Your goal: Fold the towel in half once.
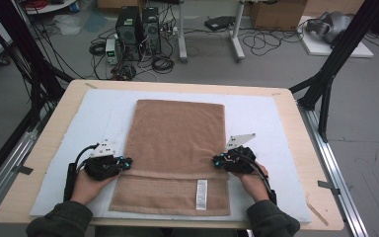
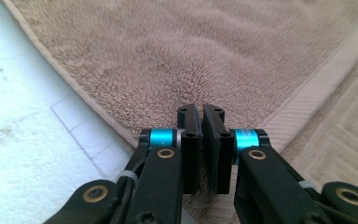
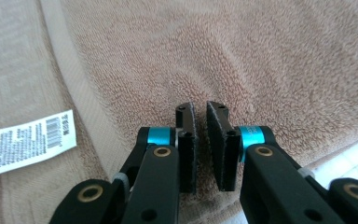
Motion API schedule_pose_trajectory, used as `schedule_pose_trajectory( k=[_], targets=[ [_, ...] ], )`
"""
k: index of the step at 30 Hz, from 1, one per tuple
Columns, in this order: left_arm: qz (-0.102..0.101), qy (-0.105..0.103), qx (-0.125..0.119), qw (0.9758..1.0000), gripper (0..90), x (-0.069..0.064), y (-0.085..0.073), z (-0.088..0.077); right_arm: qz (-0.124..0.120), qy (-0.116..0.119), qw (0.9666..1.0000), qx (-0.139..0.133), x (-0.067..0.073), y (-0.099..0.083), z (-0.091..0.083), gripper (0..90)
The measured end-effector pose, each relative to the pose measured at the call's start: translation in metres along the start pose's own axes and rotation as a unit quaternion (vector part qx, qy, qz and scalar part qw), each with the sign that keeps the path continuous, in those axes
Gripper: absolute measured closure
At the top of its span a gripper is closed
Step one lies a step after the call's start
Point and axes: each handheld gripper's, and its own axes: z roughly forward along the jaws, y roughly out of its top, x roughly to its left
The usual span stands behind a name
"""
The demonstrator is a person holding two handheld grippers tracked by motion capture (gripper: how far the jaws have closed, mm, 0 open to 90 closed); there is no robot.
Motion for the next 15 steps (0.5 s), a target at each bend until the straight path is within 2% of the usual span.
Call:
schedule_pose_trajectory(
  k=[4, 8, 10, 12, 15],
  targets=[
    [-0.006, -0.007, -0.024, 0.9997, 85.6, -0.002, 0.003, -0.010, -0.001, -0.001, 0.9999, -0.013, -0.001, 0.004, -0.008, 82.7],
    [-0.003, -0.010, -0.036, 0.9993, 85.6, -0.005, 0.007, -0.018, -0.003, -0.002, 0.9997, -0.024, -0.001, 0.009, -0.017, 82.6],
    [-0.007, -0.020, -0.041, 0.9989, 85.6, -0.008, 0.007, -0.022, -0.005, 0.007, 0.9996, -0.028, 0.002, 0.011, -0.021, 82.7],
    [0.003, -0.019, -0.042, 0.9989, 85.6, -0.012, 0.007, -0.026, -0.011, 0.010, 0.9996, -0.025, 0.005, 0.012, -0.024, 82.7],
    [0.006, -0.023, -0.046, 0.9987, 85.6, -0.018, 0.003, -0.033, -0.015, 0.014, 0.9994, -0.028, 0.011, 0.010, -0.030, 82.7]
  ],
)
